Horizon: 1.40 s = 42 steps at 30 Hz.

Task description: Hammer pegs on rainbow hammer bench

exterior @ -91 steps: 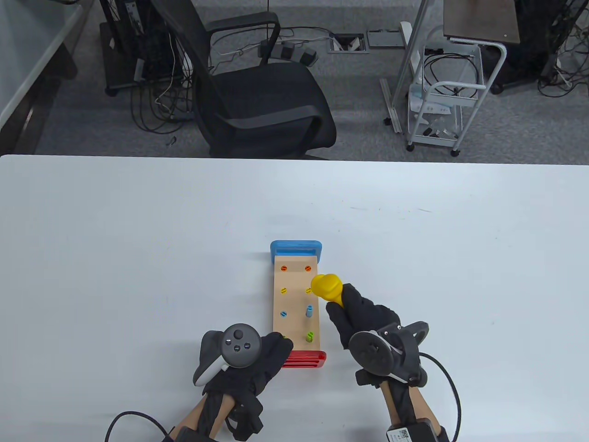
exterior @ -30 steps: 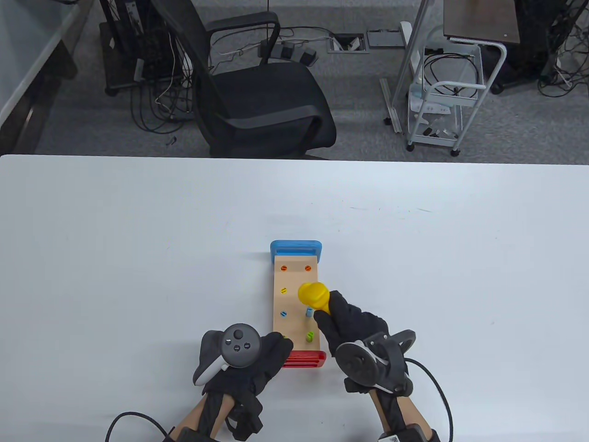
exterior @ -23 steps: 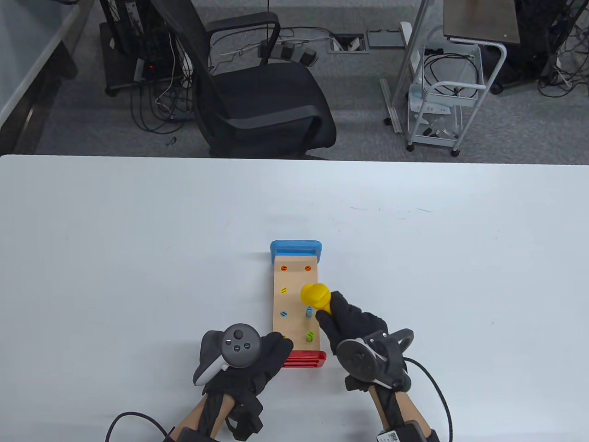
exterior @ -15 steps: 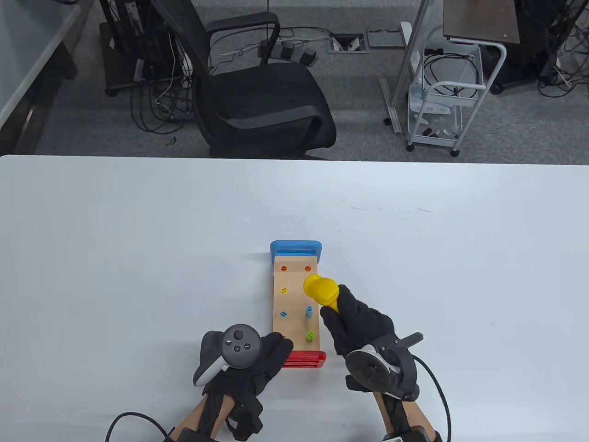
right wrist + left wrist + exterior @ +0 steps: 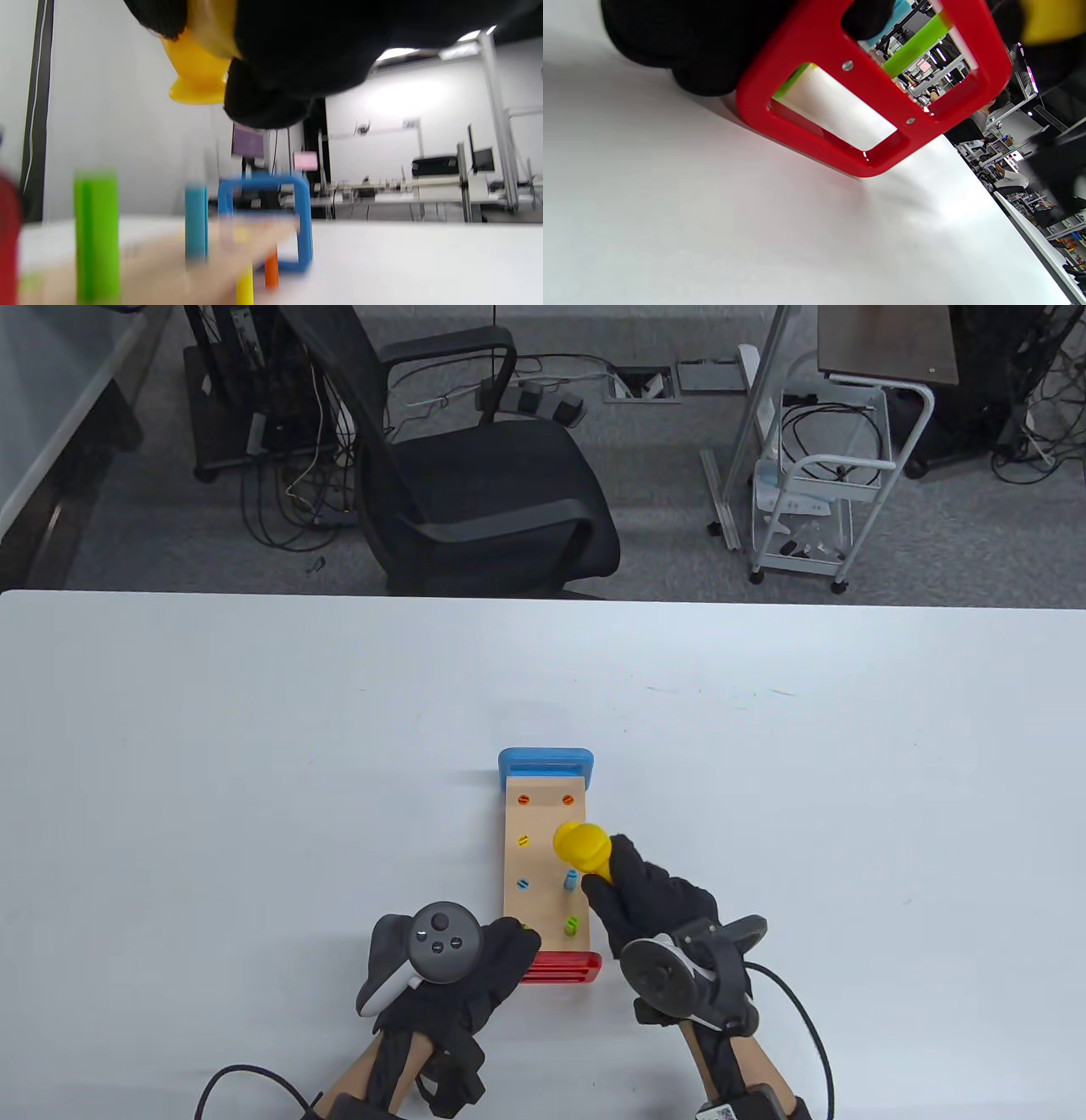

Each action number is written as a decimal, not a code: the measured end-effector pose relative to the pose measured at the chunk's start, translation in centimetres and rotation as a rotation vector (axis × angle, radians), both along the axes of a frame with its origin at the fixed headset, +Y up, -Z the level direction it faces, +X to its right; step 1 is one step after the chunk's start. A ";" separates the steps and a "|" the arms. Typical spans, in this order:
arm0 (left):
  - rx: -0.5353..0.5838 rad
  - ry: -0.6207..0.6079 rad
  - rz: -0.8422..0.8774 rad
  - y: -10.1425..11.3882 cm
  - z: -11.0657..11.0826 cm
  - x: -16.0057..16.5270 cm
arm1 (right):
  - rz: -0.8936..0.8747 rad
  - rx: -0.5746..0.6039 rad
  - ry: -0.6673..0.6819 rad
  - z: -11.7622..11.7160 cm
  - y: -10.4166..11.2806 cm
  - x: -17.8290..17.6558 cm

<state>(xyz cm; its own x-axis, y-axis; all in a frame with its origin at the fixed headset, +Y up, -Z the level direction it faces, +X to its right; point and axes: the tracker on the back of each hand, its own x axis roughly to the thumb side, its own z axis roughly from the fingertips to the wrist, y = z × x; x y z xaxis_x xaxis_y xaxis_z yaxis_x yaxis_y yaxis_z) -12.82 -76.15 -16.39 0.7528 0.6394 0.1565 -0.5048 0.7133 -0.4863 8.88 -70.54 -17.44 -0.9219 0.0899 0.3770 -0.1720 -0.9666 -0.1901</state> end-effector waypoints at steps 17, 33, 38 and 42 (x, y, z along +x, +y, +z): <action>0.000 0.000 -0.003 0.0 0.0 0.0 | -0.041 0.057 0.007 1.2 4.4 1.3; 0.003 0.000 -0.002 0.0 0.0 0.0 | -0.172 0.237 -0.049 1.6 3.9 1.3; 0.006 0.001 -0.004 0.1 0.0 0.0 | 0.004 0.016 0.029 0.3 1.5 -0.4; 0.002 -0.001 -0.002 0.1 0.0 0.0 | -0.122 0.317 -0.016 2.3 4.9 0.6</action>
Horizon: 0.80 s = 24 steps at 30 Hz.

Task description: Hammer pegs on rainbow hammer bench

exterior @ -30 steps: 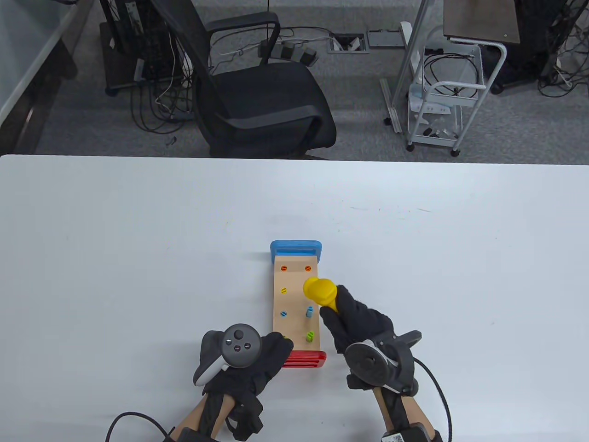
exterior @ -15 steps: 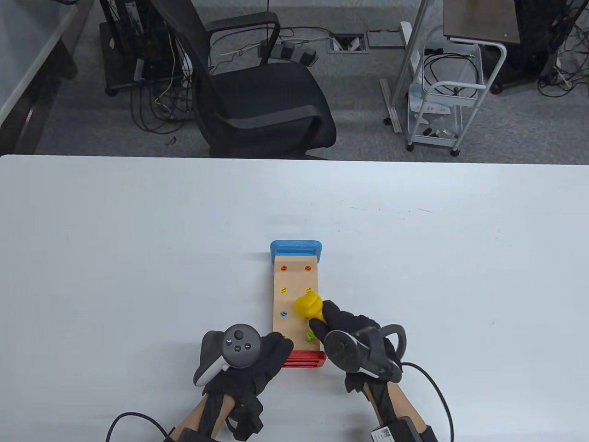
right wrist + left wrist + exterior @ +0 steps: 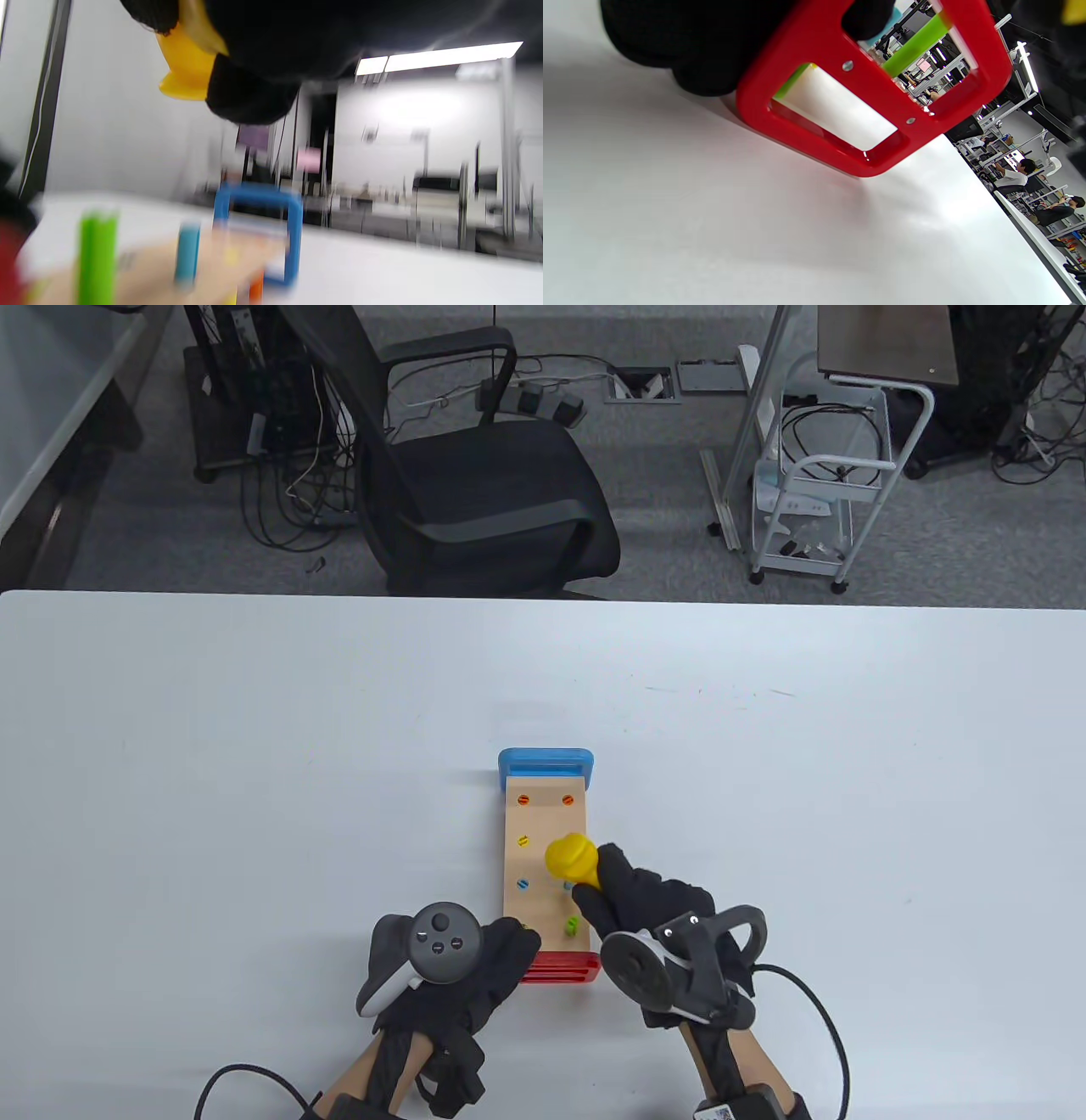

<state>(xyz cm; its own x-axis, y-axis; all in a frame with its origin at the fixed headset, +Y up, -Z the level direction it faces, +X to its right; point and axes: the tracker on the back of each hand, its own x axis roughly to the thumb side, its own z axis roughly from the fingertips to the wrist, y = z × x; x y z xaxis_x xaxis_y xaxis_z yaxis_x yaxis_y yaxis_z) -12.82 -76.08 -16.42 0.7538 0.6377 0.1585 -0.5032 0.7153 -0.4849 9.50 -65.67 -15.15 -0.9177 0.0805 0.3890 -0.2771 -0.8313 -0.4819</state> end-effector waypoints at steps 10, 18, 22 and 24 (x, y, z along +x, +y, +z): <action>0.001 0.000 -0.002 0.0 0.0 0.0 | 0.169 -0.295 -0.038 -1.2 -0.9 0.2; 0.003 0.001 -0.001 0.0 0.1 0.0 | 0.234 -0.473 -0.042 -2.5 -5.6 -1.0; -0.001 -0.001 0.000 -0.1 0.0 0.0 | 0.182 -0.180 -0.066 -1.1 -1.9 -0.3; 0.001 0.000 -0.003 -0.1 0.0 0.0 | 0.017 -0.071 -0.038 -1.0 -1.2 0.6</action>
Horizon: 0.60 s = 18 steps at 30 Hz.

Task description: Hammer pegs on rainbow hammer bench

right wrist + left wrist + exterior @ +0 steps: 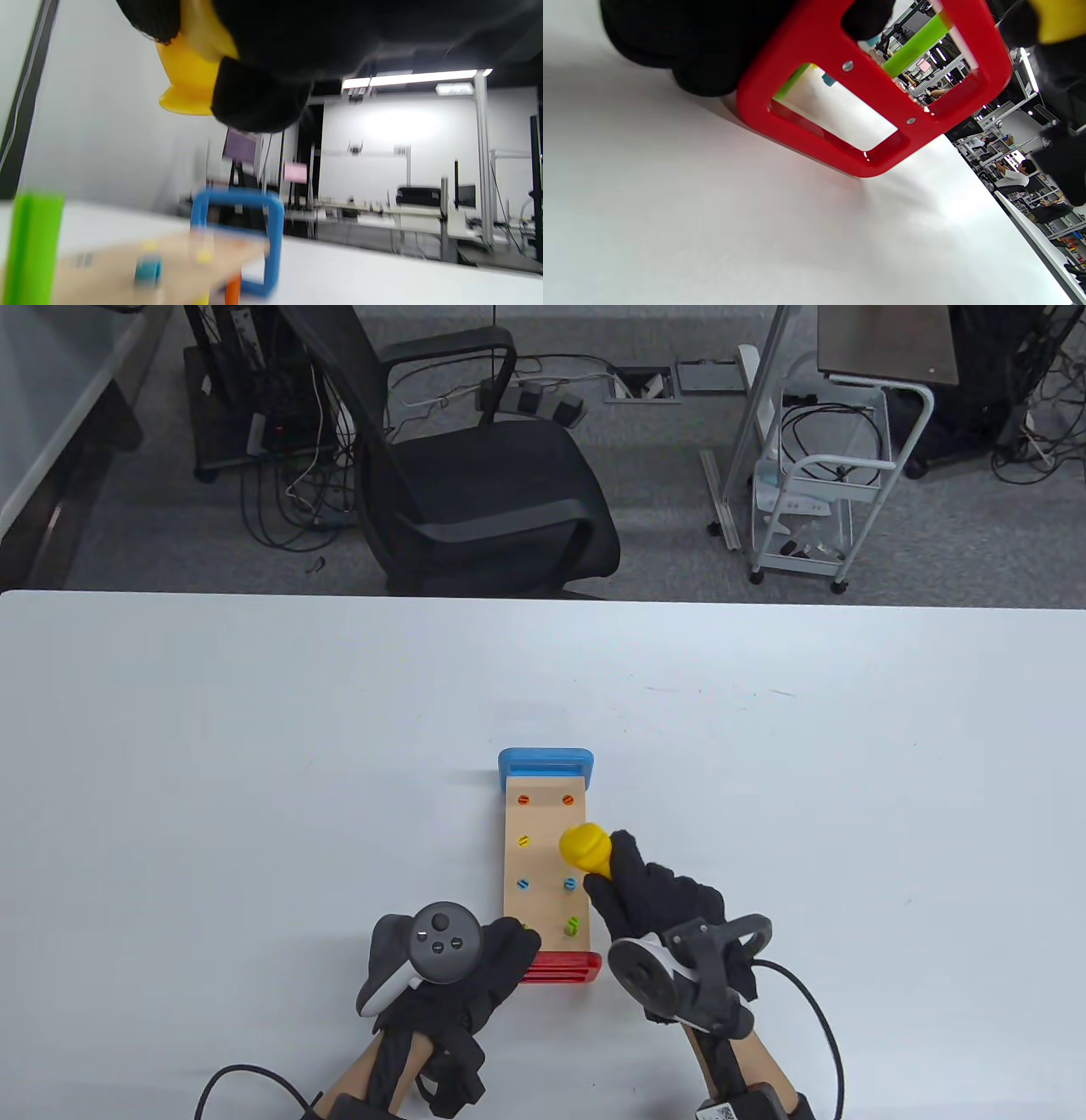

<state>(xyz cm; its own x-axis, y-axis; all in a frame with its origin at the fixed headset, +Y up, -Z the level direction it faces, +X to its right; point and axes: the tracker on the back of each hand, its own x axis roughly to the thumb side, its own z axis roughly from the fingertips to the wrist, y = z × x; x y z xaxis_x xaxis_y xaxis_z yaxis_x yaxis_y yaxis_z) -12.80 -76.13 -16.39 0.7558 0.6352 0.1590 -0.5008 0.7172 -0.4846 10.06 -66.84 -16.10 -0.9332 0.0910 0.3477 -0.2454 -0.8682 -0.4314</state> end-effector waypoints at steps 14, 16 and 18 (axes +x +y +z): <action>-0.003 -0.002 0.001 -0.1 0.0 0.0 | 0.054 -0.126 0.024 -0.4 -0.3 0.1; -0.004 -0.002 0.003 -0.1 0.0 0.0 | 0.015 -0.135 0.027 -0.3 0.2 0.5; -0.003 -0.002 0.002 -0.1 -0.1 0.0 | -0.008 -0.125 0.028 -0.1 0.8 0.7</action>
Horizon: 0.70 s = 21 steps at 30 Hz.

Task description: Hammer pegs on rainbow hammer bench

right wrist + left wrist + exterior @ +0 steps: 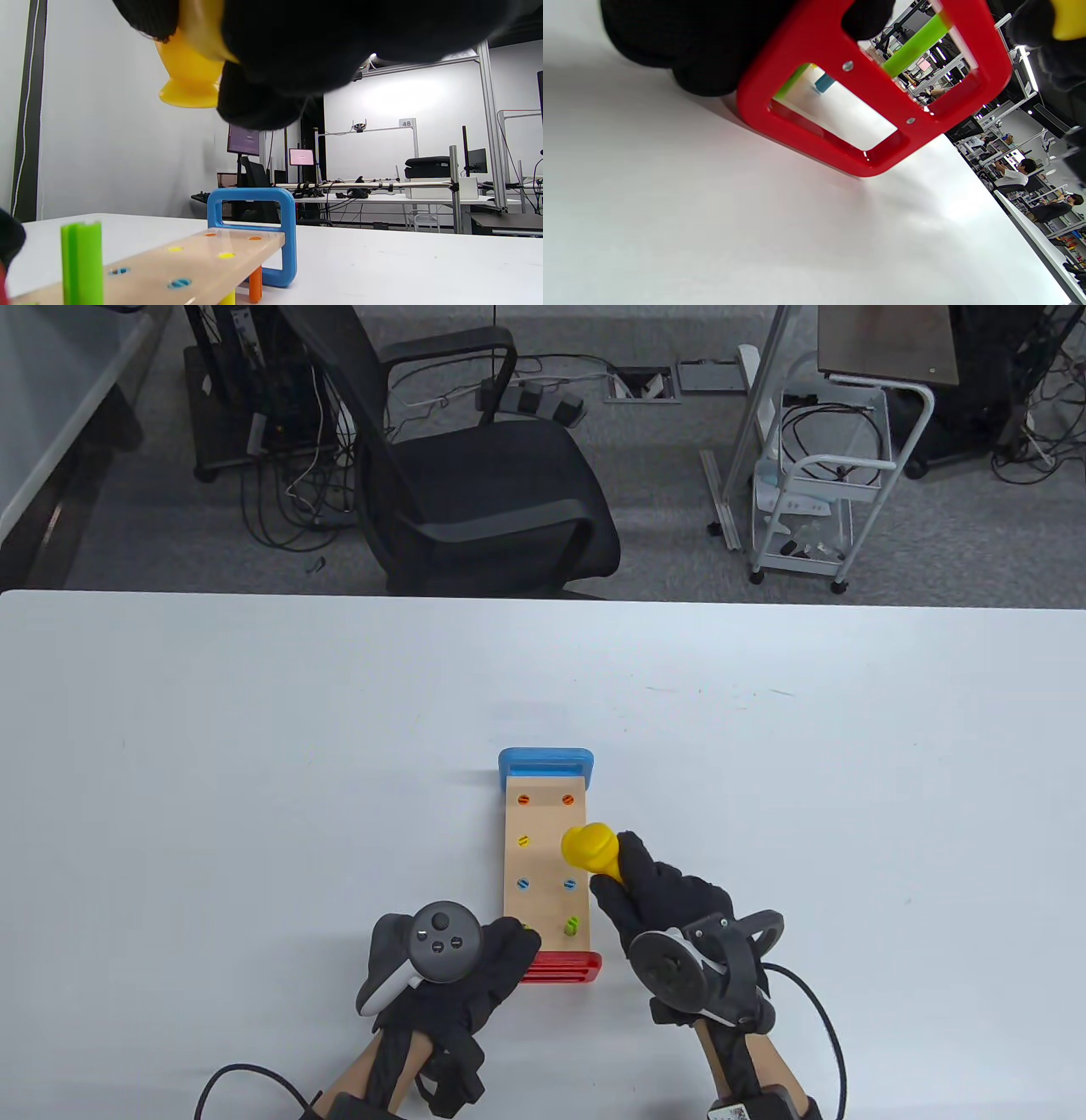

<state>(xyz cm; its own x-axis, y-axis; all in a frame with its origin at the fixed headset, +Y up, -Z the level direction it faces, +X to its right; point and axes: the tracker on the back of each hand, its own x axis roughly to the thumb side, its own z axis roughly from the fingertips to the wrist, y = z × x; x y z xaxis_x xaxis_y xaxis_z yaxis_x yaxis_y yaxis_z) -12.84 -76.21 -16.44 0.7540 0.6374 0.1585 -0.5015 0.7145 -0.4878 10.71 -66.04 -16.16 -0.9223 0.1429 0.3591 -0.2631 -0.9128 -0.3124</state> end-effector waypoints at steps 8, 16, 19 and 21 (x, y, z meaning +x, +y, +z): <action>0.001 0.001 -0.001 0.0 0.0 0.0 | -0.020 -0.159 0.087 0.7 1.1 2.3; -0.001 0.002 -0.003 0.0 0.0 0.0 | -0.049 -0.260 0.186 1.3 -3.2 3.1; 0.000 0.003 -0.003 0.0 0.1 -0.1 | -0.044 -0.176 0.213 1.6 -2.8 2.3; 0.000 0.002 -0.004 0.0 0.1 -0.1 | -0.076 -0.129 0.235 2.0 -2.1 1.9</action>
<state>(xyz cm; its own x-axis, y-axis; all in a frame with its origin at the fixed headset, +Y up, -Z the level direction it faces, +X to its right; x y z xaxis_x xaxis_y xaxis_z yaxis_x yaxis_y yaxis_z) -12.90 -76.17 -16.39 0.7568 0.6346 0.1567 -0.5001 0.7165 -0.4864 12.57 -68.19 -14.19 -0.8007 0.2675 0.5361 -0.3841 -0.9159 -0.1168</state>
